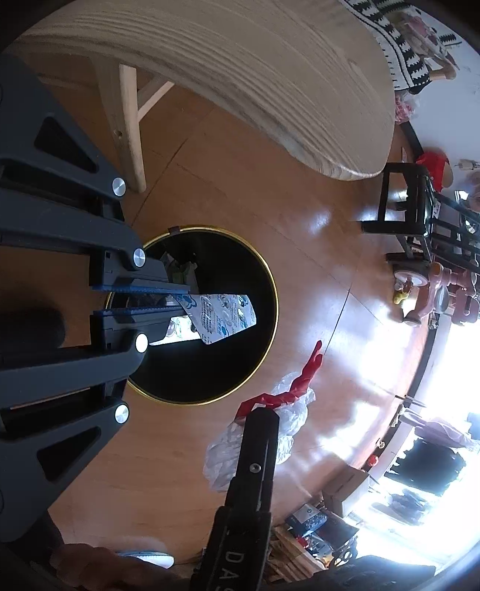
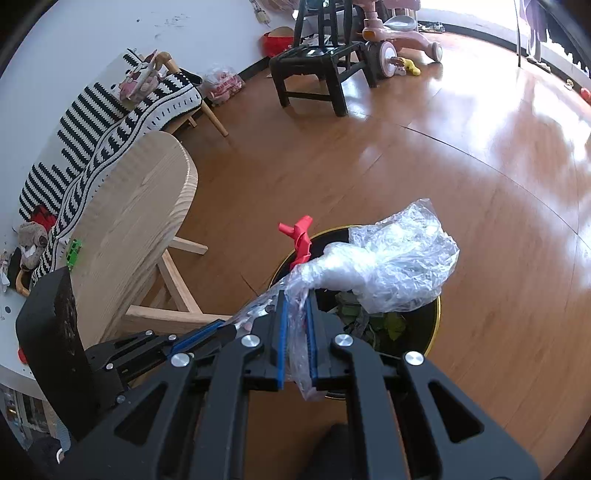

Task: Collect trash
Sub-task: 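Open both tools to drop the packet and plastic wrap into the bin, then move both open tools back over the table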

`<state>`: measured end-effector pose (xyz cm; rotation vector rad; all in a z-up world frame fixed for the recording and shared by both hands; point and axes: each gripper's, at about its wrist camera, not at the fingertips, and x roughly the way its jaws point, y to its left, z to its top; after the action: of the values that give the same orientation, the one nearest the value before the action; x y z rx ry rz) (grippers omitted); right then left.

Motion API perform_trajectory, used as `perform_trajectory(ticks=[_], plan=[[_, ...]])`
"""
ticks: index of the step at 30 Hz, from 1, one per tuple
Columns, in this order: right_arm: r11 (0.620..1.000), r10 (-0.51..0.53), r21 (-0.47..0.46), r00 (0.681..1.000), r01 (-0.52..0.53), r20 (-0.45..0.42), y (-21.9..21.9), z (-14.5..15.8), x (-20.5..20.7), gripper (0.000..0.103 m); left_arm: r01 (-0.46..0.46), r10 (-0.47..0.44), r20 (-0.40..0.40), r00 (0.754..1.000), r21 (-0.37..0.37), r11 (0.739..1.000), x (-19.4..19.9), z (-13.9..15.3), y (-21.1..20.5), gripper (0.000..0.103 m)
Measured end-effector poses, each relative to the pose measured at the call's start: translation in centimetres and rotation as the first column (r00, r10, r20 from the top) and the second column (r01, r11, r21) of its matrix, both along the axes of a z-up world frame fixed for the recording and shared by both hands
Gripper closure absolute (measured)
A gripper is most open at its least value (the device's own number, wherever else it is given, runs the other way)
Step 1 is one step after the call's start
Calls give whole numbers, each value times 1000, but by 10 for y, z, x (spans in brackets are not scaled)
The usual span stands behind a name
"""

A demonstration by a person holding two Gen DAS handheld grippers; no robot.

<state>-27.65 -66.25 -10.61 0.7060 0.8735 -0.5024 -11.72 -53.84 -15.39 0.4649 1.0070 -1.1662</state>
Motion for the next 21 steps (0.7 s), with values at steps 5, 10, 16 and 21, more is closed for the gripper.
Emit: perform_trajectory(ticks=[5, 10, 16, 21], plan=[[999, -31, 17, 999, 31, 5, -5, -1, -4, 59, 27, -27, -13, 1000, 20, 999, -5, -7, -2, 92], [999, -44, 4, 999, 44, 24, -6, 4, -7, 22, 5, -5, 3, 1000, 4, 1000, -6, -6, 1, 32], [999, -41, 5, 999, 41, 32, -5, 7, -5, 22, -9, 9, -10, 1000, -16, 1000, -2, 3, 7, 31], [999, -34, -5, 998, 34, 56, -1, 18, -1, 22, -7, 7, 5, 1000, -35, 999, -3, 17, 18, 30]])
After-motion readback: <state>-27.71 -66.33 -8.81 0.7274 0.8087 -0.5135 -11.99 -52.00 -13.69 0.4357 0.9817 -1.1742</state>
